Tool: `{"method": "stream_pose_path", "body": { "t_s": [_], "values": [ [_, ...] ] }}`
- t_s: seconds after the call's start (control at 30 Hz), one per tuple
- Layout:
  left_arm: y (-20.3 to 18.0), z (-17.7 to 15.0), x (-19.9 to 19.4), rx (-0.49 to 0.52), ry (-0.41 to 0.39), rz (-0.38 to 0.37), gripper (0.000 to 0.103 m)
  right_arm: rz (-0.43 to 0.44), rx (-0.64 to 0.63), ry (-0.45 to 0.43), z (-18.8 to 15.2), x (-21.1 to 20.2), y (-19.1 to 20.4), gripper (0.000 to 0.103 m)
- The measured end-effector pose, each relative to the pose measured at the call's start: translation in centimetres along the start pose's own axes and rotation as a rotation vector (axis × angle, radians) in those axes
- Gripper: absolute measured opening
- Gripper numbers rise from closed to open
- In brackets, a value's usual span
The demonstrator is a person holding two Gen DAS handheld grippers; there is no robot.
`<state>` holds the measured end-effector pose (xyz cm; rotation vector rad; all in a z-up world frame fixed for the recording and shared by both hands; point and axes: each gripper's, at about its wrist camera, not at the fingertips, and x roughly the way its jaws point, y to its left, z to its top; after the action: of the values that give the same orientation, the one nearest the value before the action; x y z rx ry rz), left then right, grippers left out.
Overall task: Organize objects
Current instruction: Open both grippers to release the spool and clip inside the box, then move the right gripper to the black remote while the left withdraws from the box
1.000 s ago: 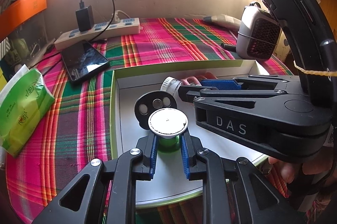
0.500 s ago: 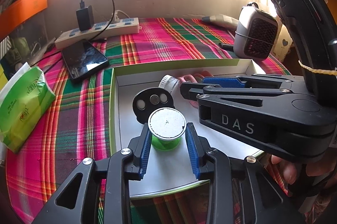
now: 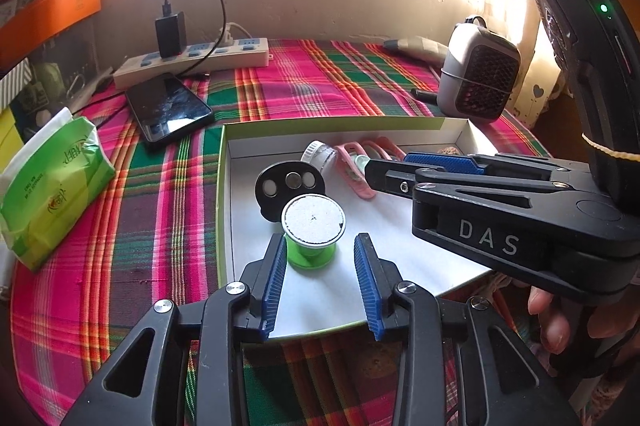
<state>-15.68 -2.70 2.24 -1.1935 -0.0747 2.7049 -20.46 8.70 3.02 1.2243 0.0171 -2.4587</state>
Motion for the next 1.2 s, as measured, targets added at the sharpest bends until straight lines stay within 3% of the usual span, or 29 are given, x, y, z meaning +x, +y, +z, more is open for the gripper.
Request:
{"method": "stream_pose_path", "body": {
  "t_s": [0.8,1.2],
  "values": [
    [-0.6,-3.7,-5.5,-0.032,-0.065,-0.018,0.033,-0.025,0.017,-0.073,-5.3,-6.0,0.5,0.033],
    [0.2,-6.1,-5.6,-0.060,-0.039,-0.044,0.033,-0.062,0.073,-0.126,-9.4,-8.7,-1.2,0.033]
  ]
}}
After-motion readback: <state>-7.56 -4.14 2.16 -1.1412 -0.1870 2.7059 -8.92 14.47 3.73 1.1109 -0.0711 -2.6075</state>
